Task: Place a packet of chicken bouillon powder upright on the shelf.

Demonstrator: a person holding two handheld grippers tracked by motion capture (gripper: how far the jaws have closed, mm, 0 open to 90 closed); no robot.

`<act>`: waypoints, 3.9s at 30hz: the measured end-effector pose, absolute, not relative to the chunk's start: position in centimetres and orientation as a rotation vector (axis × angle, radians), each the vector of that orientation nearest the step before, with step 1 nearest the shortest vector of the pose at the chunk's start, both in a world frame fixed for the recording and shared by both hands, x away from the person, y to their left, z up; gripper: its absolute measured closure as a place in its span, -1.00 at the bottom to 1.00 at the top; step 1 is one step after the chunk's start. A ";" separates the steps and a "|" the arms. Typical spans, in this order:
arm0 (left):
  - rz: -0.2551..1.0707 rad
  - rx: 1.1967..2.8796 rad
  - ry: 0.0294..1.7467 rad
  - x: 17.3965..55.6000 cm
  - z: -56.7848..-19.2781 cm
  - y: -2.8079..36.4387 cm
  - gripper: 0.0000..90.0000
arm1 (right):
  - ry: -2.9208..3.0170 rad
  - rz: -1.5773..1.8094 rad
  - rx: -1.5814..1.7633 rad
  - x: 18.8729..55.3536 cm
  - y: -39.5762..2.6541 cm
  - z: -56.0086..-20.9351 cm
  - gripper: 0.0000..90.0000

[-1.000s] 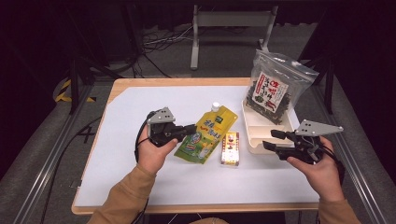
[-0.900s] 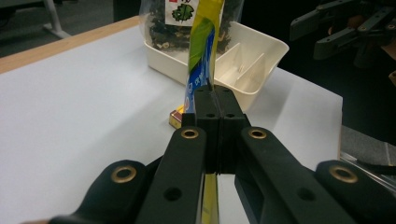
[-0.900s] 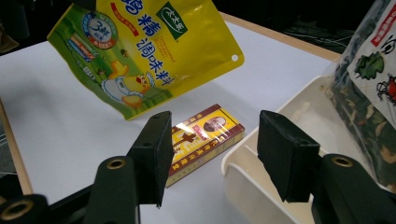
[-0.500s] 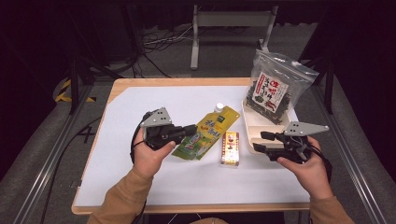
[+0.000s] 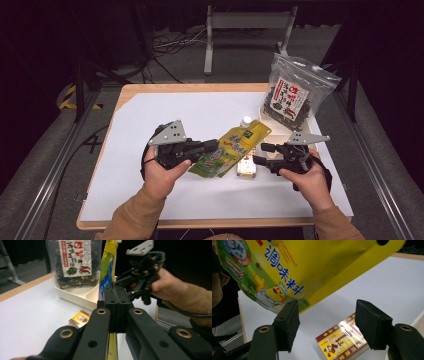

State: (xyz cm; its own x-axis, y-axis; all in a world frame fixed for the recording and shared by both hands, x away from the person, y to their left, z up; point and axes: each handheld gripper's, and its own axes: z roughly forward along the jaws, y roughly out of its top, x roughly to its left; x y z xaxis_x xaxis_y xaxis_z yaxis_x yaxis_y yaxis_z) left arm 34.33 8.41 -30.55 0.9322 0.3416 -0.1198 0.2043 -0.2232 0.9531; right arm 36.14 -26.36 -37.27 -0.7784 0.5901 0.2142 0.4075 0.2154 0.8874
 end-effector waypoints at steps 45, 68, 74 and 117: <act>0.094 1.809 0.351 34.5 -31.4 7.5 1.00 | 2.267 1.796 0.684 34.0 -27.1 -33.8 0.85; 0.140 1.797 0.271 34.3 -31.2 8.7 0.45 | 2.255 1.523 0.608 31.6 -29.0 -28.1 0.87; 0.136 1.807 0.279 34.6 -31.4 8.8 0.40 | 2.246 1.429 0.652 31.8 -30.0 -26.0 0.88; 0.110 1.799 0.429 36.9 -32.6 11.1 0.21 | 2.249 1.090 0.816 36.9 -33.2 -22.1 0.88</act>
State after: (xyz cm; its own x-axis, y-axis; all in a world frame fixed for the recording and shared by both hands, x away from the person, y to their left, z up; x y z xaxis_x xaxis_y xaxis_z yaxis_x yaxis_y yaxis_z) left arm 36.88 11.05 -32.60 0.9271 0.3442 -0.1486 0.2301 -0.2095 0.9503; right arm 36.91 -33.20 -22.12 -0.6913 0.7002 -0.1784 0.2939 0.4980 0.8158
